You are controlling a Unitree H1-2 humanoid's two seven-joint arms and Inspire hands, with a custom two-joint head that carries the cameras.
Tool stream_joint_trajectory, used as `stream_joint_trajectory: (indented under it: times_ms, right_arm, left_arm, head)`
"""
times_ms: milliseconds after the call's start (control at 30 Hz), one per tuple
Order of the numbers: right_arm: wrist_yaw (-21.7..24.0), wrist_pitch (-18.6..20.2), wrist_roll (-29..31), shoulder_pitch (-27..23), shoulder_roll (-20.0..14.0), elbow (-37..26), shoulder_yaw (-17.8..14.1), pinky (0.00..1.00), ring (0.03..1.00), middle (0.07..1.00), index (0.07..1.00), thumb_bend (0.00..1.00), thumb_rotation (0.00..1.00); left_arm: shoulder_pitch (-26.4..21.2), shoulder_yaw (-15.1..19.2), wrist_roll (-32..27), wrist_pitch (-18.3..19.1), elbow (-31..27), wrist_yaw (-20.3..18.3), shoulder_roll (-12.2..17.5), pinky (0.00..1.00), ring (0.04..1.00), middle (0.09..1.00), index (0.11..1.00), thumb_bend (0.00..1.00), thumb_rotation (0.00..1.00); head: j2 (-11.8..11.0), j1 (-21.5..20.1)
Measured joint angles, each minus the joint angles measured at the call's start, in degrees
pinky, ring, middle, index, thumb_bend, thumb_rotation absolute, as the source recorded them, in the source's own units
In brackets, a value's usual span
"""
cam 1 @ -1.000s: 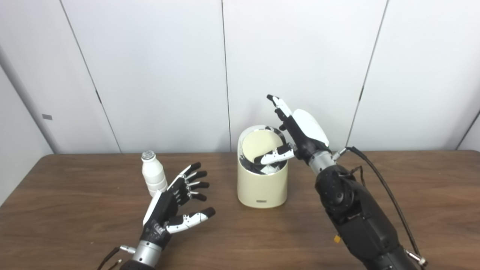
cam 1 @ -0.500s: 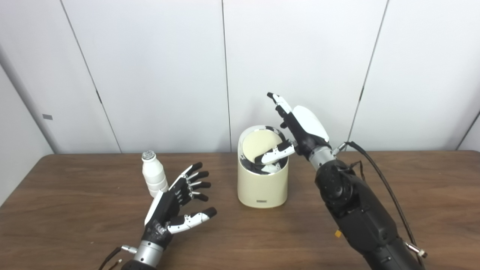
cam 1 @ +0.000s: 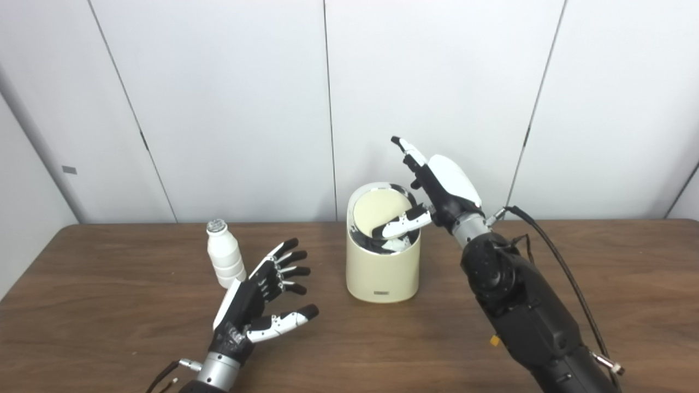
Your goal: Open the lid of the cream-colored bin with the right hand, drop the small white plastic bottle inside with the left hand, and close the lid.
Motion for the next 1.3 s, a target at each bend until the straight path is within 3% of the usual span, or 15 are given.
stream_joint_trajectory:
  times_ms: [133, 267, 833, 1000, 1167, 1300]
  right_arm:
    - [2.9, 5.7, -1.3, -0.2, 0.0, -2.6, 1.2, 0.61, 0.849, 0.972, 0.956, 0.86, 0.14]
    - [4.2, 8.0, -1.3, -0.4, 0.0, -3.8, 1.7, 0.62, 0.857, 0.974, 0.953, 0.86, 0.14]
    - [5.1, 8.1, 0.5, 0.9, -0.5, -6.1, 0.9, 0.65, 0.875, 0.956, 0.948, 0.86, 0.18]
    - [5.3, 8.0, 1.2, 1.9, -1.0, -8.7, -1.2, 0.8, 0.923, 0.952, 0.946, 0.87, 0.2]
    - [5.3, 7.8, 3.0, 3.2, -2.6, -10.3, -4.8, 0.7, 0.902, 0.959, 0.951, 0.85, 0.18]
    - [5.1, 7.7, 3.3, 3.7, -2.8, -11.1, -5.5, 0.69, 0.906, 0.949, 0.936, 0.85, 0.16]
  left_arm:
    - [0.0, 0.0, -0.1, 0.0, 0.0, 0.0, 0.0, 0.61, 0.756, 0.846, 0.918, 0.73, 0.13]
    - [0.1, 0.0, -0.1, 0.0, -0.1, 0.0, 0.0, 0.62, 0.753, 0.845, 0.917, 0.73, 0.13]
    - [0.1, 0.0, -0.4, 0.0, -0.2, -0.1, -0.1, 0.62, 0.761, 0.852, 0.921, 0.73, 0.11]
    - [0.2, 0.0, -0.3, 0.0, -0.3, 0.0, -0.1, 0.62, 0.758, 0.846, 0.921, 0.72, 0.13]
    - [0.2, 0.0, -0.2, 0.0, -0.3, 0.0, 0.0, 0.62, 0.76, 0.847, 0.921, 0.73, 0.13]
    - [0.3, 0.0, -0.2, 0.0, -0.3, -0.1, 0.1, 0.61, 0.76, 0.845, 0.918, 0.73, 0.13]
  head:
    - [0.4, 0.1]
    - [0.4, 0.1]
    - [0.2, 0.2]
    - [0.3, 0.2]
    - [0.4, 0.2]
    - [0.3, 0.1]
